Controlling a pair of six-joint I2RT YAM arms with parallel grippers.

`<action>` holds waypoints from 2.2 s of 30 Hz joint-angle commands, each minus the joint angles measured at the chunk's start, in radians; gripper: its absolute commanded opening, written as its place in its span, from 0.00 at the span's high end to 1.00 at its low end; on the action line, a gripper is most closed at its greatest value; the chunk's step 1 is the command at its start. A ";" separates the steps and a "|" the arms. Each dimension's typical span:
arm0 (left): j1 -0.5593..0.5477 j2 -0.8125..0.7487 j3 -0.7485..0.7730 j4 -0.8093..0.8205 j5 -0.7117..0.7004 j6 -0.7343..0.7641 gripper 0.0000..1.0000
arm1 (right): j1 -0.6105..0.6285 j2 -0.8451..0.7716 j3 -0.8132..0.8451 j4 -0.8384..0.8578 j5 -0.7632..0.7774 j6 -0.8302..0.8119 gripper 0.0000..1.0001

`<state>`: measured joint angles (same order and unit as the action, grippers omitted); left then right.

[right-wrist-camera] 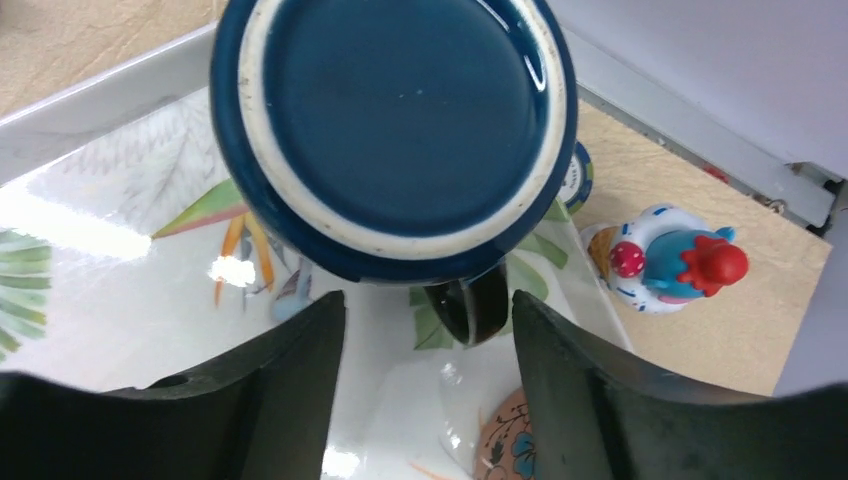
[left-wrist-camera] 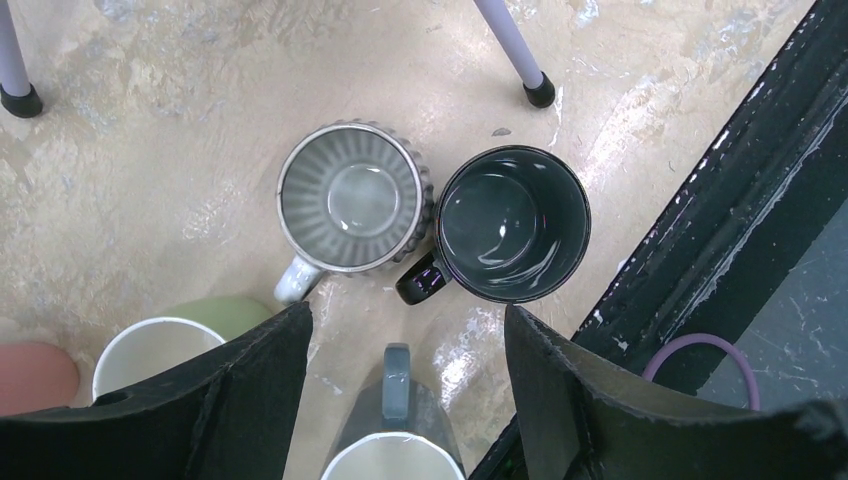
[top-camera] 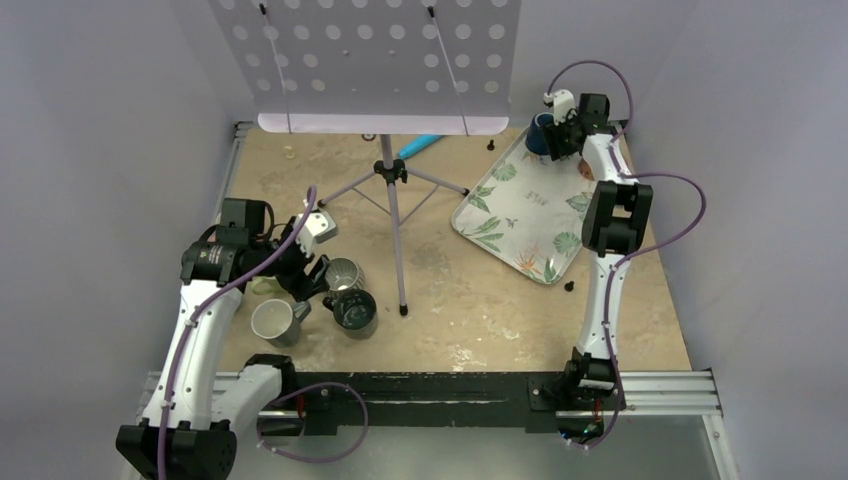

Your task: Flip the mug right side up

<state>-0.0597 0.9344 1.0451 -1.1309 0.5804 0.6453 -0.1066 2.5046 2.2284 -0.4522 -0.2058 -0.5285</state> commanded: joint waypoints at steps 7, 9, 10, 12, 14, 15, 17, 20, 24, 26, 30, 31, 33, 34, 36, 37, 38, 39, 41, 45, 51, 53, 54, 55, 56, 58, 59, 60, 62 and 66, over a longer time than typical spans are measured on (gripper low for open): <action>0.002 -0.002 -0.013 0.044 0.024 -0.012 0.26 | 0.011 0.032 0.040 0.080 0.089 -0.049 0.49; 0.002 0.004 -0.013 0.045 0.027 -0.015 0.26 | 0.013 0.036 0.041 0.104 0.088 -0.047 0.53; 0.003 0.008 -0.012 0.046 0.026 -0.015 0.26 | 0.013 0.038 0.040 0.116 0.088 -0.049 0.56; 0.002 0.014 -0.013 0.045 0.026 -0.015 0.26 | 0.013 0.044 0.044 0.127 0.078 -0.058 0.60; 0.002 0.016 -0.015 0.047 0.024 -0.015 0.26 | 0.017 0.048 0.049 0.130 0.081 -0.064 0.70; 0.003 0.016 -0.018 0.048 0.026 -0.015 0.25 | 0.021 0.042 0.043 0.139 0.092 -0.065 0.89; 0.002 0.014 -0.019 0.046 0.028 -0.014 0.26 | 0.031 0.009 -0.004 0.168 0.115 -0.068 1.00; 0.002 0.014 -0.020 0.045 0.038 -0.007 0.25 | 0.046 -0.070 -0.105 0.222 0.109 -0.077 1.00; 0.003 0.017 -0.019 0.036 0.044 0.003 0.25 | 0.057 -0.173 -0.183 0.250 0.111 -0.024 1.00; 0.002 0.016 -0.015 0.022 0.060 0.010 0.25 | 0.060 -0.227 -0.206 0.241 0.105 0.057 1.00; -0.005 0.007 -0.010 -0.001 0.065 0.025 0.25 | 0.058 -0.409 -0.406 0.302 0.070 0.319 1.00; -0.007 -0.001 -0.006 -0.001 0.060 0.022 0.25 | 0.058 -0.450 -0.470 0.333 0.067 0.387 1.00; -0.006 -0.023 0.004 0.010 0.055 -0.002 0.24 | 0.058 -0.530 -0.585 0.358 0.019 0.489 1.00; -0.006 -0.036 0.007 0.013 0.058 -0.006 0.23 | 0.058 -0.566 -0.641 0.369 0.001 0.536 1.00; -0.009 -0.066 0.016 0.009 0.098 0.000 0.22 | 0.058 -0.635 -0.743 0.369 -0.042 0.621 1.00; -0.015 -0.077 0.021 0.006 0.109 0.003 0.21 | 0.058 -0.668 -0.791 0.375 -0.064 0.653 1.00; -0.028 -0.084 0.025 0.008 0.110 0.003 0.20 | 0.059 -0.704 -0.846 0.384 -0.118 0.696 1.00; -0.040 -0.090 0.027 0.020 0.105 -0.006 0.19 | 0.060 -0.740 -0.925 0.410 -0.170 0.729 1.00; -0.051 -0.101 0.021 0.088 0.108 -0.026 0.19 | 0.066 -0.826 -1.048 0.478 -0.247 0.806 1.00; -0.055 -0.114 -0.043 0.343 0.080 -0.165 0.17 | 0.186 -1.036 -1.212 0.506 -0.226 0.865 1.00; -0.104 -0.214 -0.149 0.566 0.036 -0.208 0.18 | 0.320 -1.324 -1.386 0.559 -0.248 1.012 1.00; -0.110 -0.274 -0.225 0.703 -0.013 -0.206 0.19 | 0.408 -1.406 -1.424 0.558 -0.230 1.048 1.00; -0.112 -0.294 -0.258 0.752 -0.005 -0.183 0.19 | 0.449 -1.441 -1.443 0.565 -0.224 1.077 1.00; -0.114 -0.316 -0.297 0.789 0.018 -0.145 0.20 | 0.489 -1.475 -1.461 0.587 -0.226 1.109 1.00; -0.116 -0.338 -0.325 0.821 0.052 -0.126 0.20 | 0.533 -1.503 -1.480 0.611 -0.224 1.147 1.00; -0.118 -0.372 -0.363 0.884 0.118 -0.122 0.20 | 0.617 -1.551 -1.503 0.654 -0.188 1.209 1.00; -0.118 -0.377 -0.363 0.900 0.142 -0.138 0.20 | 0.660 -1.567 -1.511 0.671 -0.149 1.234 1.00; -0.118 -0.376 -0.355 0.908 0.164 -0.160 0.21 | 0.702 -1.583 -1.518 0.697 -0.123 1.264 1.00; -0.120 -0.375 -0.341 0.933 0.186 -0.208 0.22 | 0.780 -1.576 -1.527 0.753 -0.098 1.304 1.00; -0.125 -0.382 -0.301 0.931 0.240 -0.253 0.22 | 0.922 -1.489 -1.477 0.810 -0.075 1.325 1.00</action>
<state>-0.1753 0.5606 0.6903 -0.2951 0.7170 0.4503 0.7162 0.9642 0.6979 0.1577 -0.3489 0.7097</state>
